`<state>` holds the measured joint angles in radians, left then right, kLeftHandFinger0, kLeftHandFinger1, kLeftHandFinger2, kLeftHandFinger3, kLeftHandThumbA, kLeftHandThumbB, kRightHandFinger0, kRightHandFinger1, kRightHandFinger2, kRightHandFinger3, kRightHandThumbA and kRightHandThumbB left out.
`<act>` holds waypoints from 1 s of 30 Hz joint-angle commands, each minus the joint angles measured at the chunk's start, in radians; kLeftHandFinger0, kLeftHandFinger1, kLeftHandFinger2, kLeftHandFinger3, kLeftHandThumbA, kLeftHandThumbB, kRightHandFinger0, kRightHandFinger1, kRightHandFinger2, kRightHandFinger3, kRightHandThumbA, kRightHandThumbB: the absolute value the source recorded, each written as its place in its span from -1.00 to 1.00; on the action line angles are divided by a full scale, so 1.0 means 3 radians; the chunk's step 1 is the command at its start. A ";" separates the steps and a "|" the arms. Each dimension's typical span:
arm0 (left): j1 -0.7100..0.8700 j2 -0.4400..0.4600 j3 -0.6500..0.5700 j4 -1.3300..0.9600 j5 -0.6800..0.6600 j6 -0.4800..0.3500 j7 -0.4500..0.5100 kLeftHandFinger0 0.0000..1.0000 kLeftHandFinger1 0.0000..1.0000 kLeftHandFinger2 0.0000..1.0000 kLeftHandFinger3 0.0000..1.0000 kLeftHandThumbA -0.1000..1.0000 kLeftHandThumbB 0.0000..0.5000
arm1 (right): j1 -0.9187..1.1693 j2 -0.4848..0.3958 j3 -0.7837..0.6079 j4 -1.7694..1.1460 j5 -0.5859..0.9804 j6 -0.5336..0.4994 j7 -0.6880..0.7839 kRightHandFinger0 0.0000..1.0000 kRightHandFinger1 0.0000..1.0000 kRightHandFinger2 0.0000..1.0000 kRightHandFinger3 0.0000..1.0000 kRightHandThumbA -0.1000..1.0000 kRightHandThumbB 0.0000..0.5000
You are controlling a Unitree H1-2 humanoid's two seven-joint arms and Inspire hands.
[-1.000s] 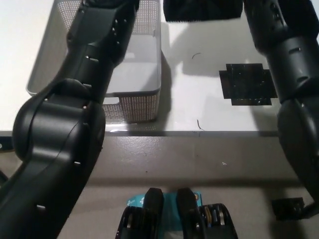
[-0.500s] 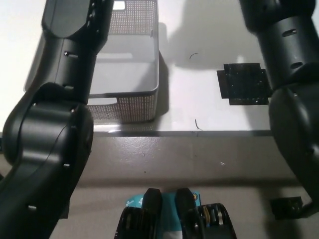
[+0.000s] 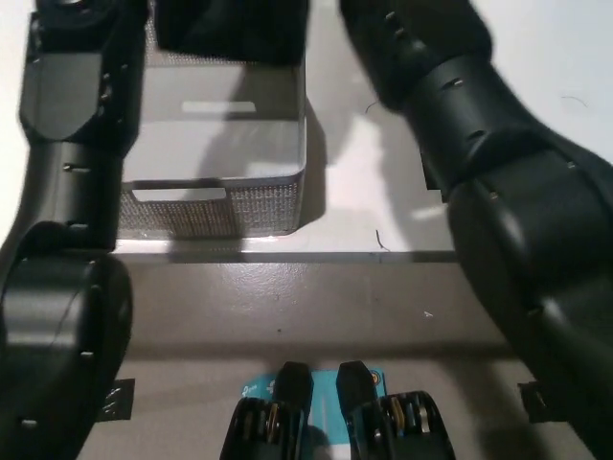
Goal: Use both hands to pick up a lunch bag on the right hand side and place it into a container on the left hand side
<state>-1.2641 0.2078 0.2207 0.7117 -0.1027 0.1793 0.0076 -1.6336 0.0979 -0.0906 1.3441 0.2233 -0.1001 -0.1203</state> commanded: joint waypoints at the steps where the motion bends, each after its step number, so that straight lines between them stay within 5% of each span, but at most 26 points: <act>1: -0.0149 0.0008 0.0079 -0.0353 -0.0135 -0.0121 0.0067 1.00 1.00 1.00 1.00 1.00 -0.06 | -0.0430 0.0311 0.0060 0.0059 -0.0056 -0.0115 0.0426 1.00 1.00 1.00 1.00 1.00 -1.00; 14: -0.0045 -0.0092 0.0143 -0.0331 -0.0183 -0.0001 0.0092 1.00 1.00 1.00 1.00 1.00 -0.06 | -0.0295 0.0304 0.0108 0.0105 -0.0156 -0.0161 0.0437 1.00 1.00 1.00 1.00 1.00 -0.99; 17: -0.0067 -0.0095 0.0122 -0.0180 -0.0252 -0.0055 -0.0075 1.00 1.00 1.00 1.00 1.00 -0.12 | -0.0251 0.0283 0.0101 0.0114 -0.0166 -0.0115 0.0400 1.00 1.00 1.00 1.00 1.00 -0.88; 20: -0.0067 -0.0071 0.0050 -0.0047 -0.0266 -0.0053 -0.0239 1.00 1.00 1.00 1.00 1.00 -0.04 | -0.0199 0.0247 0.0231 0.0112 -0.0319 -0.0046 0.0307 1.00 1.00 1.00 1.00 1.00 -1.00; 22: -0.0063 0.0082 -0.0205 0.0113 -0.0114 -0.0063 -0.0579 1.00 1.00 1.00 1.00 1.00 -0.04 | -0.0187 0.0152 0.0689 0.0103 -0.0815 0.0218 0.0015 1.00 1.00 1.00 1.00 1.00 -0.86; 23: -0.0052 0.0226 -0.0423 0.0206 0.0073 -0.0069 -0.0756 1.00 1.00 1.00 1.00 1.00 0.18 | -0.0160 0.0073 0.1031 0.0118 -0.1157 0.0316 -0.0097 1.00 1.00 1.00 1.00 1.00 -0.97; 25: -0.0073 0.0617 -0.0940 0.0433 0.0556 -0.0099 -0.1059 1.00 1.00 1.00 1.00 1.00 0.55 | -0.0075 -0.0168 0.1764 0.0154 -0.1808 0.0400 -0.0073 1.00 1.00 1.00 1.00 1.00 -0.78; 27: -0.0162 0.0986 -0.1432 0.0636 0.0991 -0.0286 -0.1425 1.00 1.00 1.00 1.00 1.00 0.44 | -0.0052 -0.0359 0.2069 0.0149 -0.2001 0.0478 0.0118 1.00 0.97 1.00 1.00 0.57 -0.70; 28: -0.0198 0.1162 -0.1671 0.0694 0.1199 -0.0425 -0.1609 1.00 1.00 1.00 1.00 1.00 0.32 | -0.0035 -0.0451 0.2147 0.0131 -0.2025 0.0480 0.0201 0.83 0.83 0.97 1.00 0.30 -0.67; 29: -0.0266 0.1515 -0.2071 0.0852 0.1600 -0.0689 -0.1929 1.00 1.00 1.00 1.00 1.00 0.20 | 0.0036 -0.0722 0.2236 0.0041 -0.2065 0.0362 0.0376 0.92 0.99 1.00 1.00 0.05 -0.62; 30: -0.0292 0.1633 -0.2203 0.0912 0.1718 -0.0761 -0.2025 1.00 1.00 1.00 1.00 1.00 0.21 | 0.0063 -0.0825 0.2271 0.0002 -0.2067 0.0320 0.0440 0.95 1.00 1.00 1.00 0.03 -0.63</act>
<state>-1.1800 0.3155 0.0170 0.8638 -0.0580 0.1816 -0.0888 -1.5339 0.0676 0.2733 1.4252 0.0102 -0.0290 -0.1038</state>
